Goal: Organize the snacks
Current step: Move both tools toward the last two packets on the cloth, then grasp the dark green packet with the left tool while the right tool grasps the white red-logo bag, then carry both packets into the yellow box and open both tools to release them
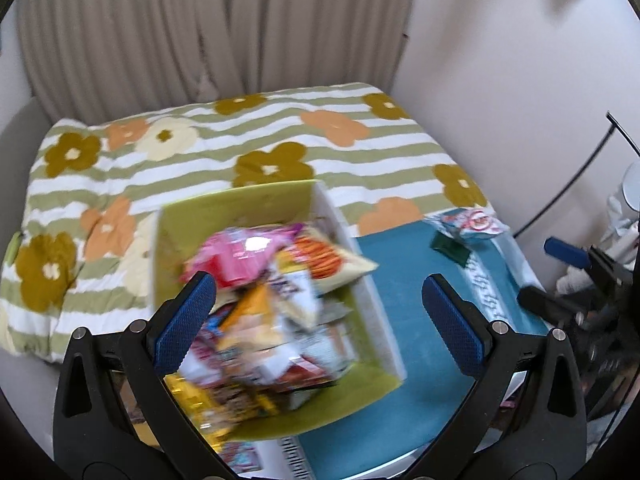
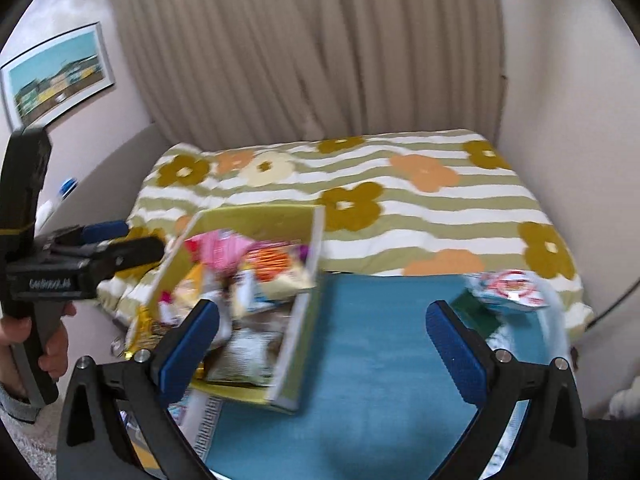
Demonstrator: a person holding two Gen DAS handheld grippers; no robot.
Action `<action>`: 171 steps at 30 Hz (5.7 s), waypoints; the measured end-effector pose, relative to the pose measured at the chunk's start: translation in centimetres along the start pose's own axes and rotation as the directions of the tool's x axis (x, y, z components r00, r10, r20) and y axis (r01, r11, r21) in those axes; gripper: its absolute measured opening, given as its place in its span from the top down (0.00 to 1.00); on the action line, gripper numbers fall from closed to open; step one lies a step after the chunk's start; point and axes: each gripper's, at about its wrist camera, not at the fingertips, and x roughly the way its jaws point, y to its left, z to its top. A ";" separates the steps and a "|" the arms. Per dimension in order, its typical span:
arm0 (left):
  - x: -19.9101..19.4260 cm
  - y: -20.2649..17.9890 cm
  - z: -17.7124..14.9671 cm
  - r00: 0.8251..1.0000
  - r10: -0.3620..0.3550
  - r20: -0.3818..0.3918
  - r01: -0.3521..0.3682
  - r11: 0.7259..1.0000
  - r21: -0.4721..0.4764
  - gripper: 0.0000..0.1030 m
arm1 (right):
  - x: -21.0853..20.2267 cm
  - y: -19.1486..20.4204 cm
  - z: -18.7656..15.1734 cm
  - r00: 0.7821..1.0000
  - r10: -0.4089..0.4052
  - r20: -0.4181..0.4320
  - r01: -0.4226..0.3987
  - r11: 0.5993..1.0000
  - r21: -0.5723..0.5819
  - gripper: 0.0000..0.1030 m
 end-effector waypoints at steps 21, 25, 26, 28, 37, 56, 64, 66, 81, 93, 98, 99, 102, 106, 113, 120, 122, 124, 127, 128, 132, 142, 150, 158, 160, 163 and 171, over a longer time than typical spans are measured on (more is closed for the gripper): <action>21.5 -21.0 0.6 0.957 -0.080 -0.280 0.057 0.994 -0.090 0.01 | 6.3 -24.0 3.9 0.984 -0.043 -0.174 0.073 0.982 0.173 0.00; 27.2 -23.6 -0.4 0.940 -0.072 -0.334 0.027 0.990 -0.137 0.01 | 9.6 -27.2 3.8 0.974 -0.016 -0.227 0.062 0.978 0.200 0.00; 28.9 -24.2 -0.8 0.937 -0.065 -0.343 0.010 0.987 -0.159 0.01 | 10.5 -27.9 3.7 0.971 -0.008 -0.240 0.058 0.977 0.203 0.00; 31.0 -24.8 -1.4 0.936 -0.053 -0.348 -0.014 0.982 -0.188 0.01 | 12.4 -28.8 3.3 0.963 0.009 -0.271 0.048 0.978 0.204 0.00; 36.7 -26.3 -2.5 0.952 0.048 -0.303 -0.126 0.962 -0.244 0.01 | 18.2 -31.3 2.2 0.945 0.059 -0.321 0.026 0.967 0.254 0.00; 36.4 -22.6 -4.0 0.915 0.113 -0.386 -0.195 0.964 -0.179 0.01 | 22.0 -31.7 -1.2 0.893 0.080 -0.443 0.039 0.966 0.255 0.00; 35.8 -24.1 -2.9 0.925 0.109 -0.363 -0.171 0.975 -0.141 0.01 | 21.0 -32.0 -1.8 0.884 0.073 -0.462 0.017 0.982 0.187 0.00; 36.3 -25.0 -2.5 0.925 0.110 -0.364 -0.164 0.979 -0.122 0.01 | 21.0 -31.8 -1.2 0.890 0.064 -0.452 0.005 0.989 0.151 0.00; 37.0 -25.7 -2.6 0.922 0.163 -0.351 -0.198 0.978 -0.065 0.57 | 24.2 -30.7 -0.4 0.887 0.045 -0.460 -0.106 0.989 -0.107 0.56; 36.0 -24.8 -3.1 0.929 0.137 -0.343 -0.176 0.981 -0.085 0.61 | 22.4 -30.8 -1.3 0.904 0.141 -0.403 -0.166 0.986 -0.029 0.92; 35.0 -24.2 -3.4 0.933 0.131 -0.334 -0.175 0.979 -0.105 0.61 | 21.3 -30.9 -1.4 0.910 0.147 -0.389 -0.162 0.987 -0.006 0.92; 34.7 -24.1 -3.3 0.936 0.131 -0.325 -0.175 0.979 -0.107 0.61 | 21.2 -30.9 -1.4 0.910 0.147 -0.386 -0.161 0.987 -0.002 0.92; 33.5 -23.9 -2.8 0.944 0.132 -0.301 -0.173 0.979 -0.111 0.61 | 20.5 -30.7 -1.2 0.915 0.150 -0.374 -0.160 0.987 0.003 0.92; 31.2 -23.4 -1.8 0.959 0.122 -0.256 -0.160 0.979 -0.130 0.61 | 18.9 -30.0 -0.5 0.927 0.148 -0.346 -0.160 0.987 -0.007 0.92; 24.5 -21.3 0.8 0.982 0.124 -0.142 -0.144 0.979 -0.141 0.61 | 14.8 -26.9 1.8 0.951 0.143 -0.275 -0.158 0.987 -0.035 0.92; 16.3 -15.7 2.8 0.986 0.163 -0.038 -0.167 0.973 -0.161 0.61 | 11.0 -20.2 4.3 0.964 0.168 -0.204 -0.187 0.979 -0.078 0.92; 14.6 -13.8 3.3 0.983 0.181 -0.028 -0.183 0.969 -0.167 0.61 | 10.4 -17.7 5.0 0.961 0.198 -0.193 -0.216 0.973 -0.078 0.92; 12.4 -10.9 3.8 0.979 0.203 -0.015 -0.203 0.962 -0.184 0.61 | 10.0 -15.2 5.5 0.957 0.226 -0.183 -0.244 0.966 -0.085 0.92; 10.0 -6.8 4.2 0.975 0.222 -0.001 -0.218 0.954 -0.207 0.61 | 10.0 -11.3 6.1 0.954 0.244 -0.174 -0.265 0.958 -0.109 0.92; 9.2 -5.4 4.3 0.973 0.230 0.000 -0.225 0.951 -0.210 0.61 | 10.1 -9.8 6.4 0.952 0.254 -0.173 -0.275 0.955 -0.110 0.92; 7.3 0.6 4.7 0.965 0.260 -0.018 -0.258 0.943 -0.211 0.61 | 10.6 -4.8 7.1 0.943 0.296 -0.153 -0.314 0.943 -0.110 0.92; 7.4 12.1 2.0 0.967 0.234 -0.104 -0.255 0.926 -0.279 0.01 | 14.2 3.3 6.5 0.934 0.300 -0.192 -0.322 0.942 -0.091 0.92; 7.8 15.0 -2.7 0.981 0.155 -0.120 -0.185 0.935 -0.303 0.00 | 14.9 5.2 6.2 0.949 0.251 -0.189 -0.266 0.962 -0.057 0.92; 5.7 15.6 -4.3 0.985 0.138 -0.103 -0.162 0.944 -0.286 0.00 | 15.2 7.1 6.9 0.953 0.218 -0.210 -0.237 0.969 -0.071 0.92; 5.3 15.8 -4.5 0.987 0.133 -0.092 -0.154 0.946 -0.285 0.00 | 16.0 7.8 7.3 0.952 0.208 -0.225 -0.229 0.971 -0.074 0.92; 5.1 15.7 -4.6 0.987 0.135 -0.087 -0.154 0.949 -0.276 0.00 | 17.6 8.2 7.4 0.949 0.193 -0.249 -0.213 0.976 -0.055 0.82; 4.7 14.7 -6.3 0.985 0.134 -0.106 -0.158 0.951 -0.267 0.00 | 17.0 7.2 4.3 0.943 0.210 -0.259 -0.200 0.978 0.064 0.01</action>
